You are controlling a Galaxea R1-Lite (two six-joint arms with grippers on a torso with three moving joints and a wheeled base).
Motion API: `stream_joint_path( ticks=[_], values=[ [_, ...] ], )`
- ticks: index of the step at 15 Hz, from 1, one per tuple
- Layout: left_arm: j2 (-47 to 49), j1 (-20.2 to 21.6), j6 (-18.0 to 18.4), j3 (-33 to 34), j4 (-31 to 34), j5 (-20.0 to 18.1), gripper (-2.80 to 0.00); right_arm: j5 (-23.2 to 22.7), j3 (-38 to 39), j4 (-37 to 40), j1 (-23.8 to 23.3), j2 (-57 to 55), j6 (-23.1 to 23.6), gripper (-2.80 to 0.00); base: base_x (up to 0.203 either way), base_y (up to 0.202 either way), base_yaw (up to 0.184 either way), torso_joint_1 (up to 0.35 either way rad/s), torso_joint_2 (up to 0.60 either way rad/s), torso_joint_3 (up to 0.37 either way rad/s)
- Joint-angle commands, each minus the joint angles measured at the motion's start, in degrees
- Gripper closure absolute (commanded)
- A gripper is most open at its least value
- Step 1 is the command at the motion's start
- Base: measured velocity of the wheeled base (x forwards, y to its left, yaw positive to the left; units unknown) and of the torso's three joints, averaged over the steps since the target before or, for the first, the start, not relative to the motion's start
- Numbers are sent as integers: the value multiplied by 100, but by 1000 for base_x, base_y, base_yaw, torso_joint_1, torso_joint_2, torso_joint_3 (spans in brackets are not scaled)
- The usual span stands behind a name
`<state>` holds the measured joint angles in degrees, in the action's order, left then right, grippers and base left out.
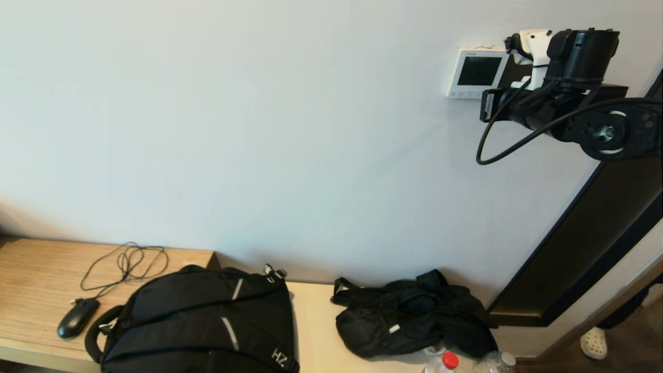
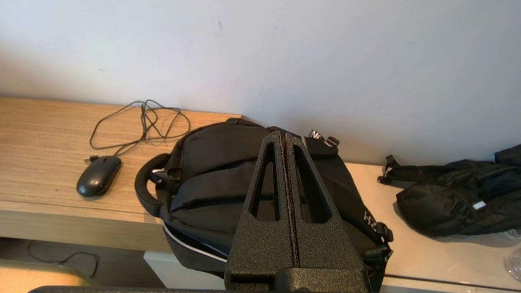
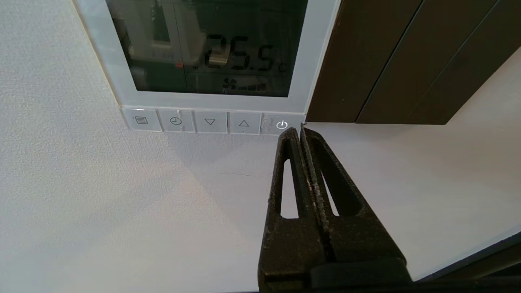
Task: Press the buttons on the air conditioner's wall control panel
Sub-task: Turn off the central air conditioner
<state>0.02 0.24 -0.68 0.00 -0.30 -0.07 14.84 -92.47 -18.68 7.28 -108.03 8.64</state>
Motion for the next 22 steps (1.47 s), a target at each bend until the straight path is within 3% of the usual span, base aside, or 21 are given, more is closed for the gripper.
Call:
stream_joint_path(
  ticks=[1, 7, 14, 22],
  values=[
    [-2, 2, -2, 0, 4, -1, 0, 9, -8, -21, 7, -60, 2, 0, 0, 0, 0, 0, 0, 0],
    [-2, 2, -2, 0, 4, -1, 0, 2, -265, 5, 2, -211, 35, 0, 0, 0, 0, 0, 0, 0],
    [-2, 2, -2, 0, 4, -1, 0, 2, -41, -48, 29, -27, 34, 0, 0, 0, 0, 0, 0, 0],
    [-2, 2, -2, 0, -5, -1, 0, -5, 2144, -67, 264, 2549, 19, 0, 0, 0, 0, 0, 0, 0]
  ],
)
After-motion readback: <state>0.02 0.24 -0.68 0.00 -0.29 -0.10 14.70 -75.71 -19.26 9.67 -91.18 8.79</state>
